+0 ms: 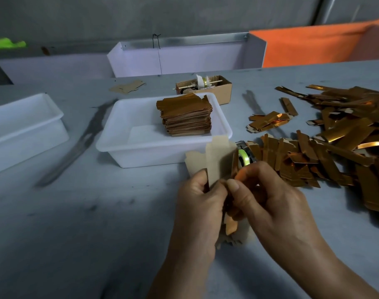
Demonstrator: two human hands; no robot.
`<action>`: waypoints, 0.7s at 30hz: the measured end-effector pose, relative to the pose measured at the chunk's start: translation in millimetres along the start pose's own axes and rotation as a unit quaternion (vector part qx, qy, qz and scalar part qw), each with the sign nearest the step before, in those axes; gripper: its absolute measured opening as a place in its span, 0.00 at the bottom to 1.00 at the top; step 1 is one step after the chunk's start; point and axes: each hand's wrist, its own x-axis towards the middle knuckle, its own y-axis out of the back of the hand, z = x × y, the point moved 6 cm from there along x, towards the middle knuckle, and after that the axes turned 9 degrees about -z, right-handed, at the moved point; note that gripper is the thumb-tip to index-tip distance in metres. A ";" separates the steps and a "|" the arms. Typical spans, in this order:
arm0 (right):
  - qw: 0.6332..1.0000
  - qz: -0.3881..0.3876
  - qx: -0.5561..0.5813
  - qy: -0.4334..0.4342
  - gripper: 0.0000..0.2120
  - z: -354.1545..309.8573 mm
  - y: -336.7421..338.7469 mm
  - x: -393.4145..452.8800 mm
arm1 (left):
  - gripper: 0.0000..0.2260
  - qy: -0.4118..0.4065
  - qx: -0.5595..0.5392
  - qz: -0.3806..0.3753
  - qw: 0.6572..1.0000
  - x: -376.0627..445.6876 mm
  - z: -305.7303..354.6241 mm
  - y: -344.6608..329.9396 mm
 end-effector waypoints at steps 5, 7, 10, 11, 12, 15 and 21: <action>0.997 -0.028 0.046 -0.063 0.05 13.5 1.7 2.4 | 0.13 -0.015 0.064 -0.081 0.994 -4.6 12.6 -1.6; 0.991 -0.022 0.089 -0.098 0.07 17.9 1.9 1.3 | 0.13 -0.012 0.073 -0.067 0.995 -7.0 13.7 1.0; 0.985 0.023 0.099 -0.141 0.20 31.0 8.3 -2.7 | 0.16 0.030 0.063 -0.091 0.993 -10.7 8.7 -2.9; 0.981 0.017 0.114 -0.158 0.21 35.8 7.8 -3.6 | 0.16 0.040 0.063 -0.101 0.992 -11.8 8.4 -4.5; 0.972 -0.001 0.163 -0.170 0.20 39.6 5.0 -3.8 | 0.15 0.046 0.062 -0.105 0.991 -12.6 8.3 -5.2; 0.932 -0.063 0.301 -0.193 0.12 42.8 -3.4 -5.0 | 0.07 0.057 0.044 -0.090 0.993 -12.8 5.9 -4.2; 0.926 -0.042 0.317 -0.198 0.13 46.7 -2.8 -4.6 | 0.04 0.046 0.043 0.011 0.998 -10.8 -1.8 4.7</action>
